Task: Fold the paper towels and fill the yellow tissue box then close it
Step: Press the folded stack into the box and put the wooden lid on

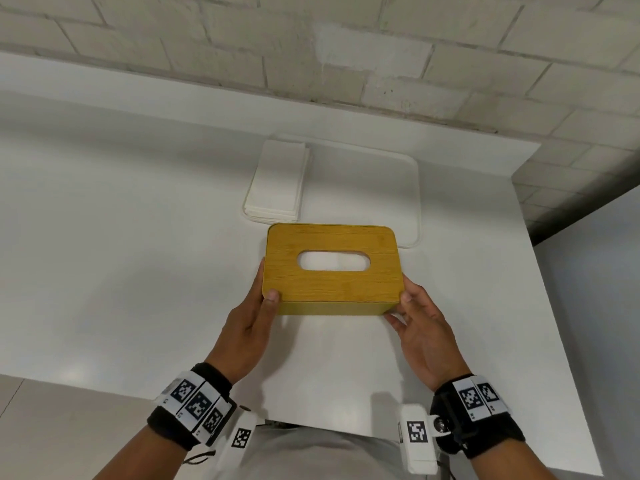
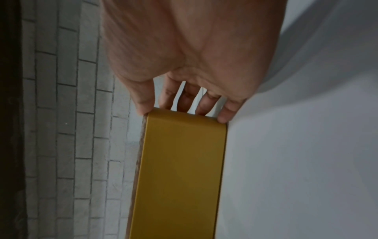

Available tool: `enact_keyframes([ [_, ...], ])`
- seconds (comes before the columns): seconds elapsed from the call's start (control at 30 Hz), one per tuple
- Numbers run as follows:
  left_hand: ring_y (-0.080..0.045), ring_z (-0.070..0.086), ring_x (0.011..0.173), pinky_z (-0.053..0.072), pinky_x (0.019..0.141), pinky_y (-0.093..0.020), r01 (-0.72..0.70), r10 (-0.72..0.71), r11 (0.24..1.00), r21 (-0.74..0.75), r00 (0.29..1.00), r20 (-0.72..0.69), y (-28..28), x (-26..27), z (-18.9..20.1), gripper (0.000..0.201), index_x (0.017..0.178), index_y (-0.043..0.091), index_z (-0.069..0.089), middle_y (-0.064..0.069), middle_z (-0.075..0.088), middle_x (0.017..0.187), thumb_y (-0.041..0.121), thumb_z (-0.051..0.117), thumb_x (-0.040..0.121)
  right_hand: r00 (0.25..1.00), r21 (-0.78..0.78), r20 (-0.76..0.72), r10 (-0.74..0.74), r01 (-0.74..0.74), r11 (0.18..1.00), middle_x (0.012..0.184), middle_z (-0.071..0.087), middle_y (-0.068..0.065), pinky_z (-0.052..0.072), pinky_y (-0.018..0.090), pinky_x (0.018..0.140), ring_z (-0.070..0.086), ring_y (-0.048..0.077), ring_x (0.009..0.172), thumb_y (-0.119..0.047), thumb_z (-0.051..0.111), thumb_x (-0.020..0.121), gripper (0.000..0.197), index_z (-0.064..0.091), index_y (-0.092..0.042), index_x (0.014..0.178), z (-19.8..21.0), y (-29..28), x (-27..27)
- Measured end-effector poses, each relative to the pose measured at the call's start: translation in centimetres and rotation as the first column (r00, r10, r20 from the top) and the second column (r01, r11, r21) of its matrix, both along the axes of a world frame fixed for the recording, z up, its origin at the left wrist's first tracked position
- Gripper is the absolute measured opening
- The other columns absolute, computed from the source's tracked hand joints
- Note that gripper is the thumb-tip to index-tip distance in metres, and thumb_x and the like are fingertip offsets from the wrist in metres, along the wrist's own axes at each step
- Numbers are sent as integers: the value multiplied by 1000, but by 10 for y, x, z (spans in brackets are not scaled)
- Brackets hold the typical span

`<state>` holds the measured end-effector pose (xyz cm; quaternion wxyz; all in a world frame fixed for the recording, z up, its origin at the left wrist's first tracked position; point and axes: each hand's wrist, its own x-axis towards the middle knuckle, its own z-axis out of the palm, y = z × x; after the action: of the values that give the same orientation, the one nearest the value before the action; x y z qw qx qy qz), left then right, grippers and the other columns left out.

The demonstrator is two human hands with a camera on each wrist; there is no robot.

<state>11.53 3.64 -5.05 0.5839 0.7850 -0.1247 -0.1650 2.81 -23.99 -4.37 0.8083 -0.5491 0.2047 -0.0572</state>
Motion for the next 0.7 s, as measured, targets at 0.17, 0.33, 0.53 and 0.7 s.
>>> enact_keyframes([
  [0.17,27,32,133,25,104,2,-59,59,998,-15,998,-2,-5,0,-3,74,160,42,17,57,35,138,68,33,93,997,-63,-17,-80,79,995,133,68,3,45,38,102,60,24,127,-31,58,90,42,65,-24,131,7,7,1],
  [0.33,30,28,131,23,103,5,-65,65,998,2,998,11,-8,0,-2,71,159,49,14,57,29,140,70,31,93,994,-213,-42,-103,92,973,132,68,-5,46,42,103,61,21,125,-46,60,94,37,65,-34,129,8,16,-1],
  [0.53,8,43,137,41,107,-11,58,-61,994,-94,997,-38,2,13,13,61,156,37,28,27,44,151,52,44,99,996,-388,-87,-30,-6,922,107,75,-7,51,38,88,68,8,97,-5,55,101,26,64,-22,119,26,-3,7],
  [0.7,3,29,146,34,117,-30,9,-17,994,-105,997,-80,4,48,28,84,152,45,24,20,30,161,72,56,78,996,-730,-60,65,-88,677,144,47,-10,43,35,109,47,14,135,-26,75,91,59,42,-40,139,34,-13,26],
])
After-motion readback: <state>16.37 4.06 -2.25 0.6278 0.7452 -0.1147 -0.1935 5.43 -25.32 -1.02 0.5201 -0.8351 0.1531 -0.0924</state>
